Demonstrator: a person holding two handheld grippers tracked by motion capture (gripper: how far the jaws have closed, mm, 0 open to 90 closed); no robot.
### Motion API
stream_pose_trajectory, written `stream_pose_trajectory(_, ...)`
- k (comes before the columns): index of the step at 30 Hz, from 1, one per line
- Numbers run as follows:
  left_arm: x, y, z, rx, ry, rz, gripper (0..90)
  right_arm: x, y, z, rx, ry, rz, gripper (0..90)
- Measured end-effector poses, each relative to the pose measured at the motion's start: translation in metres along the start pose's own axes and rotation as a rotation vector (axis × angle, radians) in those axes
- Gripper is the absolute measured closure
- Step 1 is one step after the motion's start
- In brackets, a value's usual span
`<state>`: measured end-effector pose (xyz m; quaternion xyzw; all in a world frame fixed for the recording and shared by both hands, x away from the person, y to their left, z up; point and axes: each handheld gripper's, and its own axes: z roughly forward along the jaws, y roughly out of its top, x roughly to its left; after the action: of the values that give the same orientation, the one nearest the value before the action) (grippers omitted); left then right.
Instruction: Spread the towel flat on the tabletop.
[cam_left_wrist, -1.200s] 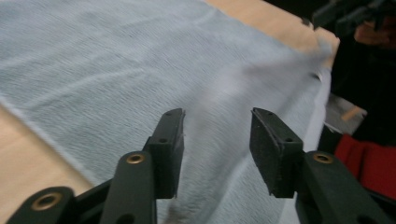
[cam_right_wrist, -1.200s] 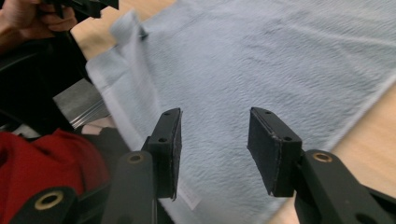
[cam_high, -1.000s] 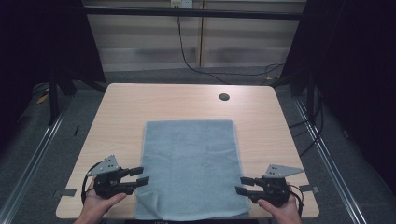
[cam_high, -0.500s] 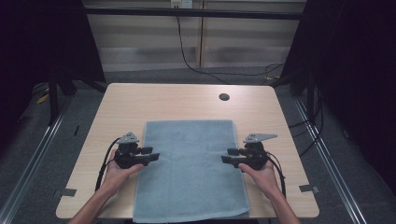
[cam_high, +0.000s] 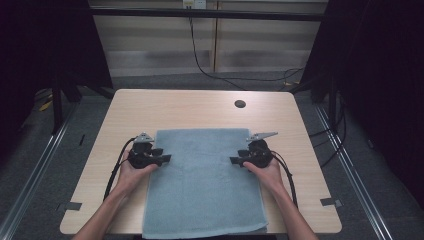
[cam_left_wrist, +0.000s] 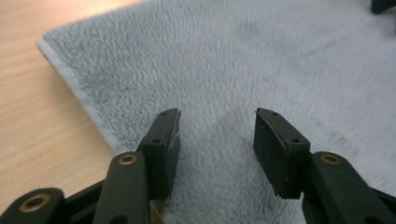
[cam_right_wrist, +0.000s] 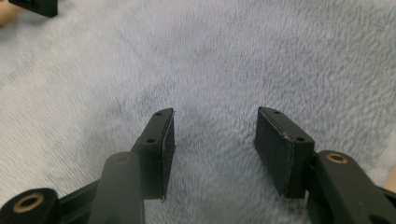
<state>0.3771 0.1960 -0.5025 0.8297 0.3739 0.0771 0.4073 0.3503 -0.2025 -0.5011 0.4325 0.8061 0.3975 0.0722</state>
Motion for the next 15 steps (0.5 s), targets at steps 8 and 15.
stream_pose_trajectory(8, -0.01, -0.011, -0.005, -0.009, -0.031, 0.055, 49.6, 0.017, -0.02, -0.013, 0.007, -0.001, -0.053, 47.3)
stream_pose_trajectory(15, -0.025, -0.017, -0.01, 0.0, -0.046, 0.07, 49.5, 0.019, -0.034, -0.027, 0.012, 0.032, -0.038, 47.4)
